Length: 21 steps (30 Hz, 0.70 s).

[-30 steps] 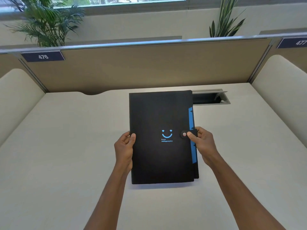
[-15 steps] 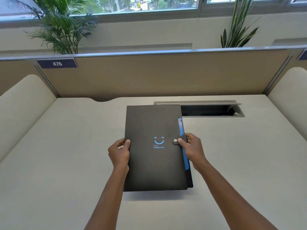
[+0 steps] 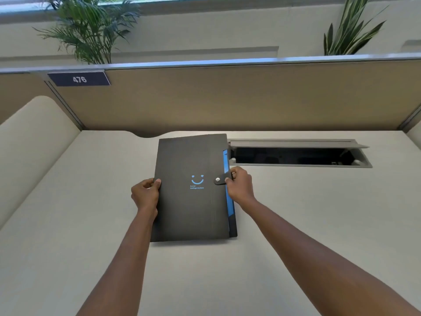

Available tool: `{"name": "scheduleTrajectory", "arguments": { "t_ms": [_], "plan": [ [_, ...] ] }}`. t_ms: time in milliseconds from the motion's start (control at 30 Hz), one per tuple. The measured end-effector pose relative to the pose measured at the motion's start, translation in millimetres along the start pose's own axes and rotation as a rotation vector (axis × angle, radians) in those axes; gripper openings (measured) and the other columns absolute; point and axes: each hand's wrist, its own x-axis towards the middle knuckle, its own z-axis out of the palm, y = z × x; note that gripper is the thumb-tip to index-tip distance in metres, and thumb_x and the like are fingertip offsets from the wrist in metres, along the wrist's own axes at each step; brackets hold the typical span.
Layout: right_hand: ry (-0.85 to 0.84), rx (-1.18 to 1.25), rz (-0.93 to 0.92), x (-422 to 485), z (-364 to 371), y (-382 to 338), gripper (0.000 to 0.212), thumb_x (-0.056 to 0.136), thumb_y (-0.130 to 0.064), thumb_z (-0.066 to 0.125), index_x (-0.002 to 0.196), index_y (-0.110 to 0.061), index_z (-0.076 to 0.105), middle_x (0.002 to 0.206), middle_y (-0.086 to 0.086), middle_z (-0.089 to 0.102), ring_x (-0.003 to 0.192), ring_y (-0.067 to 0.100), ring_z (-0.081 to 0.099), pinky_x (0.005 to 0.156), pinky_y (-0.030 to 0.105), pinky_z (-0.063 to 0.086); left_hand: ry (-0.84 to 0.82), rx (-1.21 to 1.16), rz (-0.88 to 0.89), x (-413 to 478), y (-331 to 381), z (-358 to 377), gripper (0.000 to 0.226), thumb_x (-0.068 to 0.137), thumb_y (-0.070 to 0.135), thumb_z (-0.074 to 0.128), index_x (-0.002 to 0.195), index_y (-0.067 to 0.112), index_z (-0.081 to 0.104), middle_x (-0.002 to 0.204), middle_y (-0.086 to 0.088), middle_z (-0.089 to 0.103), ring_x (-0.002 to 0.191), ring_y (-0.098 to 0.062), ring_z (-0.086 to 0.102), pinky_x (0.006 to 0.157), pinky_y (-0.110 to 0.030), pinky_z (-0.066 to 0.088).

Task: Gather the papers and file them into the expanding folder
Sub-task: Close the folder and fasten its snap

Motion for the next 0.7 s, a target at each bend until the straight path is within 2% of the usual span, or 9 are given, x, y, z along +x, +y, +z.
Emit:
{"name": "scheduleTrajectory", "arguments": {
  "t_ms": [133,233,333,467,600,700],
  "plan": [
    [-0.007,-0.032,0.009,20,28,2,0.011,0.092,-0.004,0.062,0.102,-0.003,0.063,0.095,0.008,0.066,0.084,0.021,0.062,0.065,0.021,0.045,0.003,0.043,0.016,31,-2,2,0.021,0.081,0.015,0.074,0.099,0.004,0.074,0.091,-0.006,0.071,0.083,-0.022,0.065,0.085,-0.031,0.053],
    [-0.019,-0.067,0.013,32,44,3,0.008,0.090,-0.005,0.065,0.095,0.001,0.063,0.092,0.013,0.068,0.080,0.023,0.062,0.069,0.031,0.049,0.018,0.104,0.050,49,-5,3,0.021,0.082,0.014,0.074,0.099,0.004,0.074,0.091,-0.008,0.072,0.087,-0.025,0.065,0.089,-0.035,0.052],
    [-0.037,-0.113,0.021,40,55,4,0.014,0.087,-0.006,0.066,0.088,0.007,0.062,0.083,0.020,0.066,0.069,0.021,0.054,0.063,0.031,0.045,0.015,0.152,0.076,60,-9,3,0.019,0.082,0.014,0.073,0.098,0.003,0.074,0.089,-0.008,0.072,0.089,-0.026,0.065,0.091,-0.035,0.051],
    [-0.031,-0.155,0.032,47,62,6,0.015,0.088,-0.007,0.067,0.084,0.006,0.061,0.072,0.008,0.055,0.065,0.019,0.051,0.060,0.030,0.042,-0.014,0.215,0.103,68,-16,5,0.019,0.083,0.018,0.073,0.096,0.004,0.074,0.086,-0.009,0.072,0.083,-0.023,0.064,0.085,-0.031,0.050],
    [-0.003,-0.212,0.041,49,65,7,0.012,0.089,-0.015,0.069,0.086,-0.005,0.063,0.077,0.005,0.061,0.070,0.021,0.060,0.065,0.033,0.050,-0.022,0.275,0.124,74,-21,9,0.019,0.084,0.020,0.072,0.096,0.005,0.073,0.088,-0.011,0.074,0.085,-0.027,0.066,0.082,-0.032,0.050],
    [0.008,-0.221,0.054,53,68,13,0.013,0.088,-0.018,0.072,0.087,-0.007,0.065,0.083,0.006,0.064,0.072,0.020,0.063,0.065,0.032,0.052,-0.024,0.303,0.131,78,-24,11,0.023,0.084,0.022,0.073,0.099,0.005,0.073,0.090,-0.011,0.074,0.088,-0.028,0.067,0.084,-0.034,0.050]
  ]
}}
